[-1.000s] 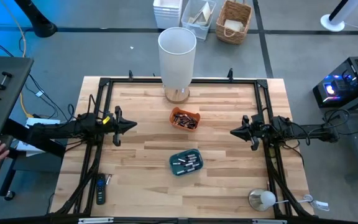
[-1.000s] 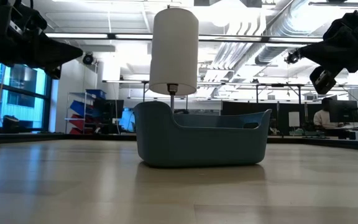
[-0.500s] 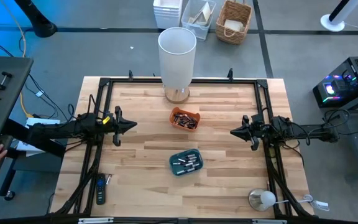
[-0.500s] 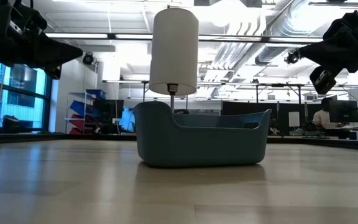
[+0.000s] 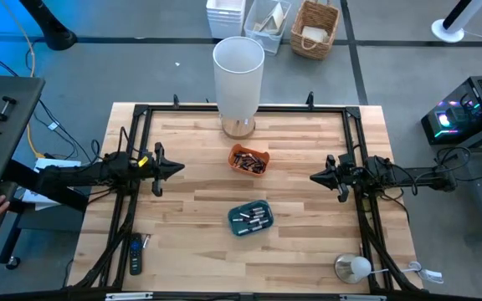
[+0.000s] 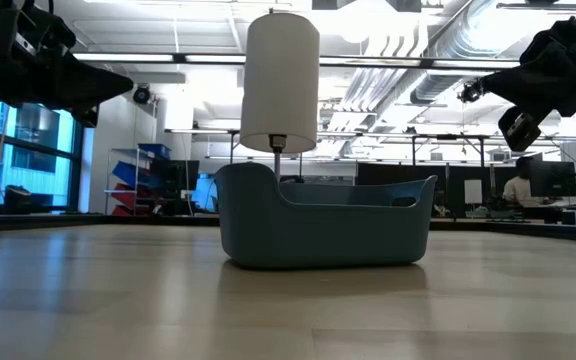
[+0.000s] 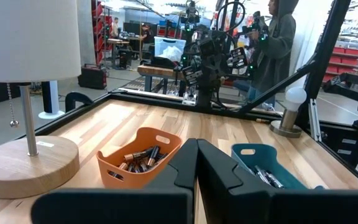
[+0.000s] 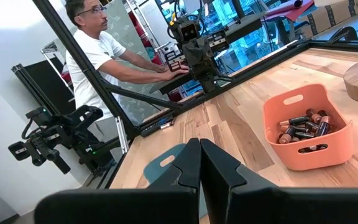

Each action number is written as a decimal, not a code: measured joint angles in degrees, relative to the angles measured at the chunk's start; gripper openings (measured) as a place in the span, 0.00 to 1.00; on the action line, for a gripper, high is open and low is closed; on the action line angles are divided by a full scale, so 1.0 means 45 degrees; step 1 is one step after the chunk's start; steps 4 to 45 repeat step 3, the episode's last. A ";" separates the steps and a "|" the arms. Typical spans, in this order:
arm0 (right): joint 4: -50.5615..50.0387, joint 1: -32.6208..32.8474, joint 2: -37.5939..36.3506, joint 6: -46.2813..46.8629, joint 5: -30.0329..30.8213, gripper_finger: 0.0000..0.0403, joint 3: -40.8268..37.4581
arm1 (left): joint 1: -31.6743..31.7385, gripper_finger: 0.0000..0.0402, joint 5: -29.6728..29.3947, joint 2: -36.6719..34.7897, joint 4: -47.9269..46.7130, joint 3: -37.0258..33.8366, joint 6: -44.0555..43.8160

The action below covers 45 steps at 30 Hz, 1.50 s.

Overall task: Sort batteries
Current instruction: Return to Home Position

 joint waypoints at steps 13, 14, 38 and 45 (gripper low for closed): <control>0.0000 0.0000 0.0000 0.0000 0.0003 0.00 0.0000 | 0.0000 0.00 0.0005 0.0000 0.0000 0.0000 0.0000; 0.0000 0.0000 0.0000 0.0000 0.0003 0.00 0.0000 | 0.0000 0.00 0.0005 0.0000 0.0000 0.0000 0.0000; 0.0000 0.0000 0.0000 0.0000 0.0003 0.00 0.0000 | 0.0000 0.00 0.0005 0.0000 0.0000 0.0000 0.0000; 0.0000 0.0000 0.0000 0.0000 0.0003 0.00 0.0000 | 0.0000 0.00 0.0005 0.0000 0.0000 0.0000 0.0000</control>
